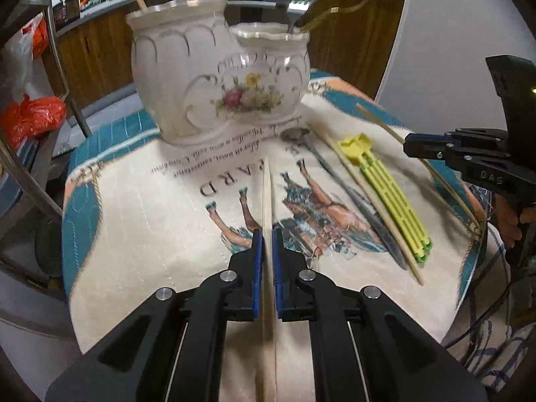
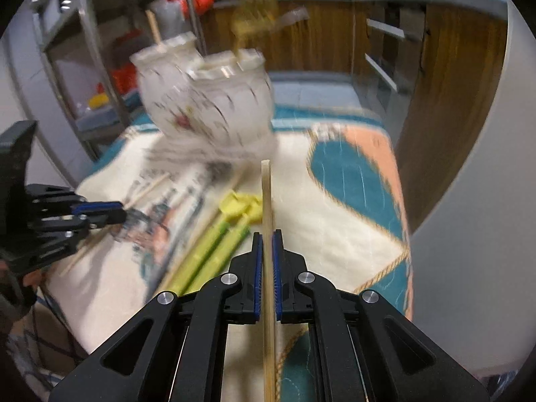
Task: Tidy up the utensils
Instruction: 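Lift the chopstick toward the tall pot while the left gripper carries its chopstick there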
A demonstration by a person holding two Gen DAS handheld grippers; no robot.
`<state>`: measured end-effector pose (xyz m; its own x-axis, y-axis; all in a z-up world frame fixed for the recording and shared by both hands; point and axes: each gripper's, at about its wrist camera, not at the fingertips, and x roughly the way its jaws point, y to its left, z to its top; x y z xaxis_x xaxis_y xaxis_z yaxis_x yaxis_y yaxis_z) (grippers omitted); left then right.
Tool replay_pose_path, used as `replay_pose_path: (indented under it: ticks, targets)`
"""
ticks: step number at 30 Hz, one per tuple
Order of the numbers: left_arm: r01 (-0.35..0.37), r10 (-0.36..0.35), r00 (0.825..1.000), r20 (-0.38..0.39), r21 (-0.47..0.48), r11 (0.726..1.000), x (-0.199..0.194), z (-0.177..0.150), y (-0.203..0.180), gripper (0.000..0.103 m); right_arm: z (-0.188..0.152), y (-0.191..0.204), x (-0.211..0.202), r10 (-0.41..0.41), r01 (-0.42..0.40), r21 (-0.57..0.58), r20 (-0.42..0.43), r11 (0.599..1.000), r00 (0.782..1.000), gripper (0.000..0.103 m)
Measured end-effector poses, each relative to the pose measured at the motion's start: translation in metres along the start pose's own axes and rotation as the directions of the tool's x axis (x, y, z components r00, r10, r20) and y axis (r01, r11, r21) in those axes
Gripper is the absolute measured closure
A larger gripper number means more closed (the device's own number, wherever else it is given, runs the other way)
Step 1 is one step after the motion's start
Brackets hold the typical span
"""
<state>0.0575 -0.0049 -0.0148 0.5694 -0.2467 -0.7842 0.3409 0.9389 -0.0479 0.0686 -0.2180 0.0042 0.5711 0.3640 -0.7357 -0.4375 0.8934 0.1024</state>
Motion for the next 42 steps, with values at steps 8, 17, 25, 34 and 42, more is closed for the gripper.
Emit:
replay_pose_path:
  ticks: [8,17,25,34,42]
  targets:
    - [0.016,-0.015,0.972,0.236,-0.002,1.000,-0.057,0.020,0.015,0.097,0.023,0.028,-0.044,0.079,-0.060,-0.100,0.201,0.993,0.976,0.096]
    - [0.027,-0.005,0.890,0.456,-0.041,0.999,-0.099,0.084,0.040,0.097,0.092,0.047,-0.059,0.101,-0.059,-0.112,0.417,0.992,0.903,0.096]
    - [0.053,0.000,0.888,0.461,-0.102,0.993,-0.095,0.116,0.058,0.102,0.139,0.036,-0.047,0.153,-0.150,-0.044,0.464,0.988,0.872,0.096]
    - [-0.072,0.097,0.975,0.200,-0.128,0.989,-0.040,0.061,0.062,0.100,0.125,0.039,-0.030,0.169,-0.165,-0.044,0.414,0.985,0.895,0.096]
    - [-0.138,0.150,0.988,0.032,-0.238,0.961,0.025,0.055,0.087,0.074,0.118,0.046,-0.033,0.179,-0.177,-0.044,0.405,0.983,0.896,0.096]
